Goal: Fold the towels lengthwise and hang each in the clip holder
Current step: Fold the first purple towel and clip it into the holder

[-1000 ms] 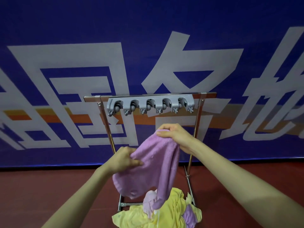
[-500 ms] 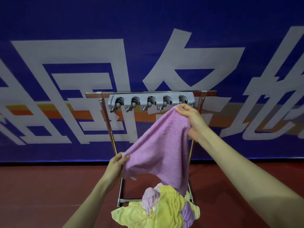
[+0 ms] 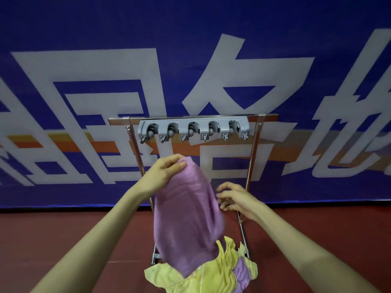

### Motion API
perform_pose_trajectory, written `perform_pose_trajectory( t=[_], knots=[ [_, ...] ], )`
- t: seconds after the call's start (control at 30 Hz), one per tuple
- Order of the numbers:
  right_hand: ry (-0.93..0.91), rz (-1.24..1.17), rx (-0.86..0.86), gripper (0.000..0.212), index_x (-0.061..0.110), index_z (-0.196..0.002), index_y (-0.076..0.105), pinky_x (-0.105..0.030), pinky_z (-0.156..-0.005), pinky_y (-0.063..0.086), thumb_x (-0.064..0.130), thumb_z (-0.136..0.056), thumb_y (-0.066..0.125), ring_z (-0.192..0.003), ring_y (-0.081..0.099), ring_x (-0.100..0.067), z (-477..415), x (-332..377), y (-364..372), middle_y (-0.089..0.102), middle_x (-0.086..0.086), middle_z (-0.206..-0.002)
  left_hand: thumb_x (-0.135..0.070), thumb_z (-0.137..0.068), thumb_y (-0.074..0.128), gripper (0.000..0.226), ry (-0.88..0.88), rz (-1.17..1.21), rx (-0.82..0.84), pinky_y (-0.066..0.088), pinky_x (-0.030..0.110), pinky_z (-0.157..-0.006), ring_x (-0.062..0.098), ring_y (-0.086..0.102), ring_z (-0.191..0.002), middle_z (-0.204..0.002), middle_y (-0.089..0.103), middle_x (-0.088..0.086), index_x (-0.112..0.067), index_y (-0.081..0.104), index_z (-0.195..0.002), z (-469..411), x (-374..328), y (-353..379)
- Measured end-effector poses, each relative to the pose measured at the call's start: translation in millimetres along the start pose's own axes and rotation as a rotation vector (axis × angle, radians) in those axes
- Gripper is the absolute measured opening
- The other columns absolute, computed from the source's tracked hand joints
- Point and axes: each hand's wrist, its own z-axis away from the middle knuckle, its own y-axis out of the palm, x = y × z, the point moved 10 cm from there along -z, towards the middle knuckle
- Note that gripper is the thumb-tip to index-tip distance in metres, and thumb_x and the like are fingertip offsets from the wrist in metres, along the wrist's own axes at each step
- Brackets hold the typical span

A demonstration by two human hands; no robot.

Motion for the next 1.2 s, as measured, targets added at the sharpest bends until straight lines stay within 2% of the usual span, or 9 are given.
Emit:
perform_pose_trajectory(
  t=[0.1, 0.2, 0.33, 0.43, 0.6, 0.77, 0.97, 1.07, 1.2],
  knots=[
    [-0.094, -0.034, 0.075, 0.03, 0.018, -0.11, 0.063, -0.035, -0.08, 0.052, 0.002, -0.085, 0.06, -0.091, 0.066, -0.021, 2, 19, 20, 0.069, -0.008, -0.098, -0.014, -0.098, 0.048, 0.021, 0.049, -0.191, 0.128, 0.047, 0.019, -0.088, 0.009, 0.065, -0.095, -0.101, 0.071, -0.001, -0.018, 0.069, -0.101, -5, -8, 18],
    [-0.21, -0.056, 0.154, 0.041, 0.027, -0.112, 0.065, -0.04, -0.098, 0.049, -0.002, -0.082, 0.063, -0.11, 0.061, -0.02, 4, 41, 35, 0.063, -0.005, -0.113, -0.012, -0.098, 0.048, 0.023, 0.081, -0.292, 0.191, 0.046, 0.022, -0.092, 0.007, 0.064, -0.099, -0.103, 0.071, -0.005, -0.02, 0.069, -0.102, -5, -8, 29],
    [-0.332, 0.184, 0.12, 0.02, 0.015, -0.092, 0.067, -0.025, -0.087, 0.044, 0.001, -0.079, 0.068, -0.092, 0.056, -0.008, 4, 60, 45, 0.062, 0.004, -0.09, -0.013, -0.097, 0.049, 0.022, 0.099, -0.384, 0.182, 0.046, 0.025, -0.092, 0.006, 0.063, -0.097, -0.1, 0.071, -0.008, -0.021, 0.069, -0.102, -3, -5, 25],
    [-0.39, 0.282, 0.09, 0.007, -0.001, -0.08, 0.062, -0.027, -0.082, 0.04, 0.001, -0.076, 0.067, -0.082, 0.051, -0.009, 3, 64, 53, 0.057, 0.0, -0.079, -0.014, -0.097, 0.05, 0.022, 0.086, -0.399, 0.168, 0.048, 0.031, -0.089, 0.009, 0.064, -0.094, -0.097, 0.071, -0.005, -0.023, 0.069, -0.099, 0, -1, 17],
    [-0.417, 0.216, 0.048, 0.02, 0.001, -0.059, 0.041, -0.031, -0.063, 0.028, 0.005, -0.067, 0.059, -0.065, 0.032, -0.018, 4, 71, 51, 0.035, -0.008, -0.063, -0.028, -0.088, 0.066, 0.003, 0.061, -0.423, 0.071, 0.05, 0.029, -0.076, 0.006, 0.063, -0.077, -0.086, 0.07, -0.005, -0.029, 0.066, -0.085, 3, 5, -7],
    [-0.439, 0.157, 0.013, 0.038, 0.015, -0.044, 0.042, -0.018, -0.051, 0.027, -0.009, -0.07, 0.057, -0.05, 0.032, -0.007, 9, 90, 44, 0.036, 0.007, -0.044, -0.033, -0.072, 0.081, 0.02, -0.015, -0.503, 0.15, 0.045, 0.021, -0.065, 0.004, 0.057, -0.068, -0.077, 0.067, -0.004, -0.026, 0.065, -0.081, 10, 27, -13],
    [-0.538, 0.143, -0.144, 0.037, 0.014, -0.048, 0.046, -0.009, -0.049, 0.032, -0.011, -0.072, 0.057, -0.047, 0.035, -0.001, 17, 126, 7, 0.041, 0.006, -0.048, -0.036, -0.077, 0.075, 0.023, -0.122, -0.636, 0.12, 0.05, 0.032, -0.068, 0.017, 0.063, -0.069, -0.08, 0.071, 0.004, -0.014, 0.068, -0.081, 15, 74, -36],
    [-0.562, 0.19, -0.163, 0.034, 0.011, -0.054, 0.044, -0.009, -0.05, 0.034, -0.013, -0.074, 0.055, -0.045, 0.036, 0.0, 22, 134, -6, 0.041, 0.002, -0.051, -0.035, -0.079, 0.073, 0.022, -0.197, -0.642, 0.107, 0.047, 0.022, -0.057, 0.005, 0.057, -0.055, -0.067, 0.068, 0.0, -0.019, 0.066, -0.067, 21, 92, -47],
    [-0.561, 0.251, -0.244, 0.036, 0.014, -0.055, 0.04, -0.012, -0.051, 0.032, -0.013, -0.075, 0.055, -0.047, 0.034, -0.002, 23, 134, -28, 0.038, 0.001, -0.054, -0.027, -0.08, 0.075, 0.026, -0.271, -0.423, 0.042, 0.04, 0.012, -0.049, 0.0, 0.052, -0.046, -0.05, 0.06, -0.009, -0.023, 0.066, -0.056, 30, 104, -58]
  ],
)
